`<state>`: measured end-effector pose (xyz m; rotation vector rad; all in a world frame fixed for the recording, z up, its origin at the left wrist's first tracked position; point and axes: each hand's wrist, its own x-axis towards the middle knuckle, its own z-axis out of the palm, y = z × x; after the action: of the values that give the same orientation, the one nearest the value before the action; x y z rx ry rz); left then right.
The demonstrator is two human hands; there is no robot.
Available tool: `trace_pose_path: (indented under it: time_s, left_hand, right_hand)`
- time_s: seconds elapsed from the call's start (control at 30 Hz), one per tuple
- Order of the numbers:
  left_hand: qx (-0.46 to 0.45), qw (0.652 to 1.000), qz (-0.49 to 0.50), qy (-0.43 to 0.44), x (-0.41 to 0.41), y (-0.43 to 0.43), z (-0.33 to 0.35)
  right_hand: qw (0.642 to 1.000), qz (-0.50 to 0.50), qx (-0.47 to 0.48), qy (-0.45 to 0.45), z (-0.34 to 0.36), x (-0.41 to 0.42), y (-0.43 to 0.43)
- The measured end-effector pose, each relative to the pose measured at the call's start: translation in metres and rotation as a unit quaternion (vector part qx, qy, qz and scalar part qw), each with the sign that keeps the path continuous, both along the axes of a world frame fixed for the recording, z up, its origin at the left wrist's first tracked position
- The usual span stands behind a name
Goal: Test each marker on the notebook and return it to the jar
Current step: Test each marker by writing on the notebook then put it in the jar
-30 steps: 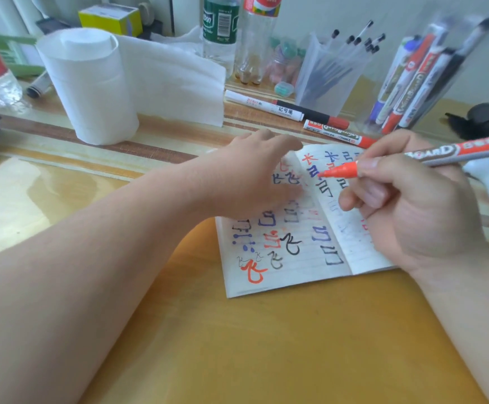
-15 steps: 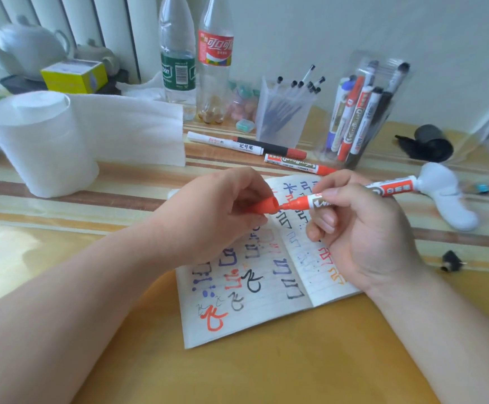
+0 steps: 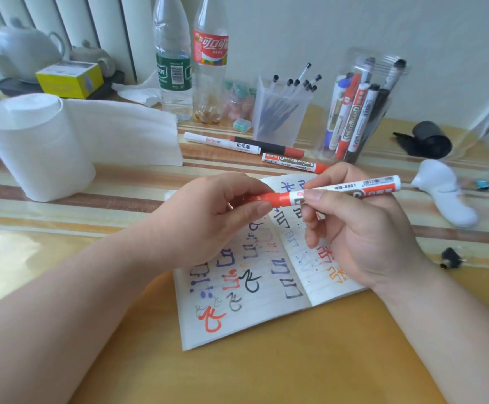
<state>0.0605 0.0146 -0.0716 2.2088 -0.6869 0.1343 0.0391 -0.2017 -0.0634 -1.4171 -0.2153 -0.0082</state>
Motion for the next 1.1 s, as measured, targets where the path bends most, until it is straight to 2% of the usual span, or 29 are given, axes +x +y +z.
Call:
trace_pose_path:
  time_s: [0.17,0.27,0.43,0.6,0.67,0.77,0.87,0.93,1.1]
  left_hand:
    - [0.000,0.999,-0.032,0.024,-0.002,0.002,0.003]
    - [-0.002,1.000,-0.015,-0.007,-0.006,0.003,0.003]
    - [-0.030,0.998,0.017,-0.052,-0.011,-0.001,0.003]
    - [-0.011,0.993,0.027,-0.116,-0.014,-0.002,0.005]
    - [0.010,0.994,0.037,-0.100,-0.014,-0.002,0.004]
    - [0.064,0.996,0.064,-0.027,-0.008,-0.003,0.003]
    - [0.166,0.982,0.090,-0.003,-0.001,-0.010,0.000]
    - [0.217,0.970,0.096,0.047,0.000,-0.014,-0.004]
    - [0.243,0.965,0.085,0.059,0.007,-0.010,-0.013]
  right_hand:
    - [0.998,0.062,-0.015,0.012,0.004,-0.001,-0.007]
    - [0.996,0.082,-0.011,0.024,0.004,-0.002,-0.004]
    - [0.997,0.071,0.011,0.025,0.004,-0.001,0.007]
    - [0.997,0.033,0.015,0.075,0.005,-0.002,0.016]
    - [0.997,0.016,-0.002,0.079,0.001,-0.002,0.018]
    - [0.997,-0.014,-0.044,0.063,-0.008,-0.001,0.018]
    - [0.994,-0.040,-0.103,0.007,-0.011,0.001,0.014]
    - [0.990,-0.056,-0.124,-0.029,-0.008,0.002,0.010]
    - [0.990,-0.060,-0.124,-0.014,-0.002,0.004,-0.001]
